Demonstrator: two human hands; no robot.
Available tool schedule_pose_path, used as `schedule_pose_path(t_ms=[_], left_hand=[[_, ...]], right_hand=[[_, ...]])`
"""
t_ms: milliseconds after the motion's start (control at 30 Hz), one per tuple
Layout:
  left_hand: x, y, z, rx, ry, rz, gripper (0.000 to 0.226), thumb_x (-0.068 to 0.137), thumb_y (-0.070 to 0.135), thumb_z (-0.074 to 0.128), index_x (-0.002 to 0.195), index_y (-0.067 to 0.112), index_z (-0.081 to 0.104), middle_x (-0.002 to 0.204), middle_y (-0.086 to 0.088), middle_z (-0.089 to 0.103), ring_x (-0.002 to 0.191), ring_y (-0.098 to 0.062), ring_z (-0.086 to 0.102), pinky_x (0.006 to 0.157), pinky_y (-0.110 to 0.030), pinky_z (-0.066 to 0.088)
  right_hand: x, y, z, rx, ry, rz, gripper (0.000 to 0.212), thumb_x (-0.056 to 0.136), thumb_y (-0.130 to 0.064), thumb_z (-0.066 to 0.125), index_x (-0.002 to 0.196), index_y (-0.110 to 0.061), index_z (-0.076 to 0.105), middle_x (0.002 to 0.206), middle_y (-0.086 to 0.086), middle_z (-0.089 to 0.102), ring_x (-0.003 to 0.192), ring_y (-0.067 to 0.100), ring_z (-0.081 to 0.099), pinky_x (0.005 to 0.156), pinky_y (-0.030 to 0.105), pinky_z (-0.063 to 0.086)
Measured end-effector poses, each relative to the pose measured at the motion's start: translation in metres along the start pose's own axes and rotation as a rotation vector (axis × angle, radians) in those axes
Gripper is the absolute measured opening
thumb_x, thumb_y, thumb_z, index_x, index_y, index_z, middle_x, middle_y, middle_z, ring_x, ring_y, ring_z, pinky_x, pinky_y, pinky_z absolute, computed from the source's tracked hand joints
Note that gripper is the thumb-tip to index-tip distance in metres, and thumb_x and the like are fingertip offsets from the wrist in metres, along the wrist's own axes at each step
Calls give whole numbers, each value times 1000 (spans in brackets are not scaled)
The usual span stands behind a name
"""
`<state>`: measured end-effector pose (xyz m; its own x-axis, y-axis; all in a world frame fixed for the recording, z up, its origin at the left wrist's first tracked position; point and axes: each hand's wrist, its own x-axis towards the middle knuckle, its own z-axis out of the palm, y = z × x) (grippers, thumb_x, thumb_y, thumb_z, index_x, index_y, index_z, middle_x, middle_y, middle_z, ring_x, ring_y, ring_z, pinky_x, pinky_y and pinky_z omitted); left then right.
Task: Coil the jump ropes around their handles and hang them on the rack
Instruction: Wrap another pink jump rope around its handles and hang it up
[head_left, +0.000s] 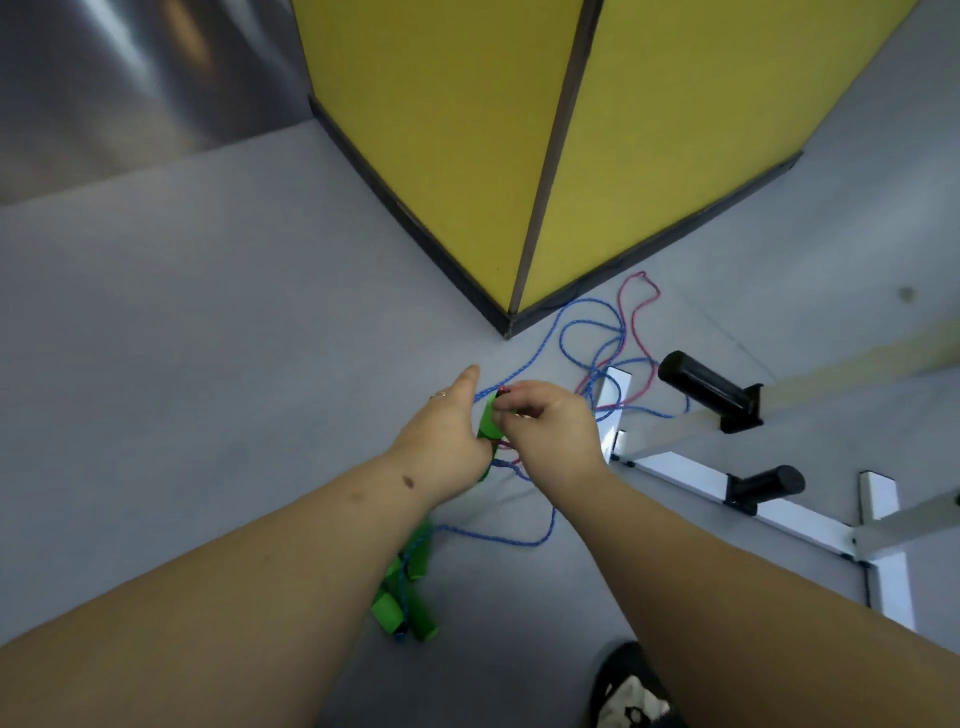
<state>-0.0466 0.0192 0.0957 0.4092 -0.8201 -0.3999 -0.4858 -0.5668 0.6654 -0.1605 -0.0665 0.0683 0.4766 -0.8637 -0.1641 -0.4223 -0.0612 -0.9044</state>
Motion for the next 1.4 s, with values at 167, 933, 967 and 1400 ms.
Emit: schedule_pose_path(t_ms=[167,933,967,1400], left_hand=[[-18,34,-18,-99,99,68,66,86,25,63,147,36,40,130,-3,65,113,-24,63,93,-40,53],[-129,171,-132,-456,440,508,16,93,28,66,107,35,66,87,3,71,77,-16,65,71,-39,53],[-134,175,-134,-448,439,516,17,93,31,65,108,38,64,87,6,71,79,-16,65,72,-40,54],[-173,238,-152,-397,540,550,15,93,32,62,107,37,60,89,5,72,85,-23,68,78,-51,57]], right_hand=[[-16,-72,-28,135,49,-127,17,80,-5,74,80,-21,81,105,-7,73,99,10,69,88,35,57],[-93,-258,-131,341,-165,-408,29,92,-12,62,112,-32,69,96,-6,71,73,15,56,68,26,46],[-98,-263,-134,344,-178,-414,28,91,-15,63,113,-31,69,98,-13,71,75,8,58,70,19,46],[-116,-309,-174,527,-217,-500,40,85,-13,68,125,-12,64,112,-3,70,96,11,64,82,22,51]])
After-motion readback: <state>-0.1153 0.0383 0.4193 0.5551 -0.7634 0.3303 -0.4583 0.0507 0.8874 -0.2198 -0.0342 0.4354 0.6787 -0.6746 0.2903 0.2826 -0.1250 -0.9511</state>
